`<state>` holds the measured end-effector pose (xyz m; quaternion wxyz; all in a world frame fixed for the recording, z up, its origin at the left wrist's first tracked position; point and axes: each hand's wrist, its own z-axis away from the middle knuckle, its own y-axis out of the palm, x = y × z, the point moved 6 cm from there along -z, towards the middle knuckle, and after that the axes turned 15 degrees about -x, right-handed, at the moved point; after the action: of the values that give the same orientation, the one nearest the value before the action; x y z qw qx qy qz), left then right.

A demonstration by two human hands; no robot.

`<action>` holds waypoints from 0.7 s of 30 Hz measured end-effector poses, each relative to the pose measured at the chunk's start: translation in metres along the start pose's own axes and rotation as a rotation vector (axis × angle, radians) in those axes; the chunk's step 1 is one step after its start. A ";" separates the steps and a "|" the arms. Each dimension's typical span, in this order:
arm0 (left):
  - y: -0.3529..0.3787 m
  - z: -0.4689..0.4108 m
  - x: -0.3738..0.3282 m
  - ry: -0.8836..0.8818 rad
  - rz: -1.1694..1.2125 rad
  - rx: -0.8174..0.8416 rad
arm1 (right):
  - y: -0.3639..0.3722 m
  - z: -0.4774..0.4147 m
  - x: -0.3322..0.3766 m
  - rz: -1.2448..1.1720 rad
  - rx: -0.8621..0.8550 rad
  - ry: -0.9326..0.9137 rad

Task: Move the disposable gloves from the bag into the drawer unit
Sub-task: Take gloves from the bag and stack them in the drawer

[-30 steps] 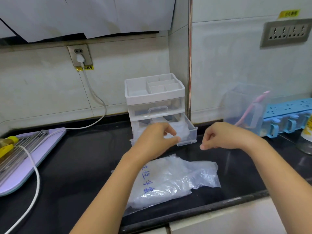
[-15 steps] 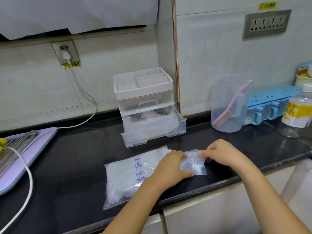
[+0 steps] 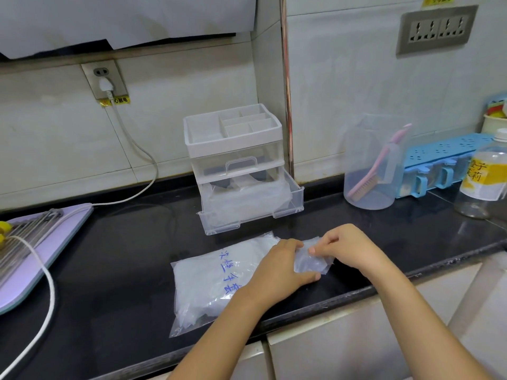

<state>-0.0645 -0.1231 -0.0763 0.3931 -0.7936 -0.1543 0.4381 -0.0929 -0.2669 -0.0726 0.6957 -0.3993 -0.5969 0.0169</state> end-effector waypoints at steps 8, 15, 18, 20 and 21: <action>-0.002 0.001 0.006 -0.037 0.087 -0.036 | -0.005 -0.003 0.022 -0.371 0.021 -0.021; -0.001 -0.003 0.013 -0.055 0.178 -0.086 | -0.032 -0.010 0.050 -0.630 -0.013 -0.111; 0.000 -0.002 0.017 -0.097 0.216 -0.056 | -0.054 -0.013 0.071 -0.777 -0.019 -0.193; -0.002 -0.003 0.016 -0.131 0.299 -0.013 | -0.068 -0.013 0.088 -0.829 0.025 -0.265; -0.004 -0.003 0.015 -0.146 0.355 0.025 | -0.075 -0.012 0.097 -0.832 0.049 -0.306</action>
<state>-0.0527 -0.1128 -0.0810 0.3071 -0.7696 -0.0344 0.5588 -0.0886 -0.2759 0.0497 0.5561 -0.1013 -0.8023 -0.1916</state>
